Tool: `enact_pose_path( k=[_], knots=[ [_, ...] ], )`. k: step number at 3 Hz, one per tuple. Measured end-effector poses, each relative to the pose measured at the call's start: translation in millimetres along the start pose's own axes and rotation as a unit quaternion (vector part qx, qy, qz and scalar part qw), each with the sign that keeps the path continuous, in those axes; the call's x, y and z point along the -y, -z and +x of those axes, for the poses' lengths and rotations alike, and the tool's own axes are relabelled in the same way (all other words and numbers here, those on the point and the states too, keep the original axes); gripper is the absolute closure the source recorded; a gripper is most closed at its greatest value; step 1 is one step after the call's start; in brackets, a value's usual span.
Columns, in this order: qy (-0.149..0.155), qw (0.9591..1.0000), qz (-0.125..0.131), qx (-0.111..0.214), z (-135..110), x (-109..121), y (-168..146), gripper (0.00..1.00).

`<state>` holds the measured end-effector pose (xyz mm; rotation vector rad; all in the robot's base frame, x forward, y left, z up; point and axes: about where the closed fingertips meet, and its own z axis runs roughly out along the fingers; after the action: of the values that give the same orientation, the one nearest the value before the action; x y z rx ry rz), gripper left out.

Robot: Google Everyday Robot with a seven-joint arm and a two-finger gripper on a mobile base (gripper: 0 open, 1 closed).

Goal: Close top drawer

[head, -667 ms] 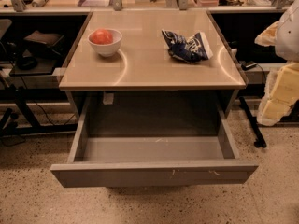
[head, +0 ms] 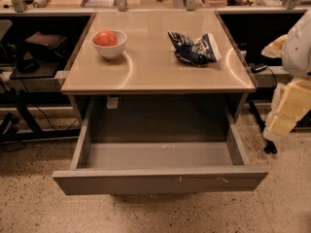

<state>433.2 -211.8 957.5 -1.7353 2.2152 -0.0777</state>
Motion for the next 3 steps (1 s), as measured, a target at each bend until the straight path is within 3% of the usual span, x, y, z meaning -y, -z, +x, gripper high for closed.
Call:
enact_pose_path(
  k=[1, 2, 3],
  knots=[
    [0.007, 0.9981, -0.039, 0.048, -4, -28, -66, 0.0],
    [-0.001, 0.99, -0.092, 0.107, -13, -68, -154, 0.0],
    [-0.01, 0.9819, -0.131, 0.137, -9, -116, -207, 0.0]
  ],
)
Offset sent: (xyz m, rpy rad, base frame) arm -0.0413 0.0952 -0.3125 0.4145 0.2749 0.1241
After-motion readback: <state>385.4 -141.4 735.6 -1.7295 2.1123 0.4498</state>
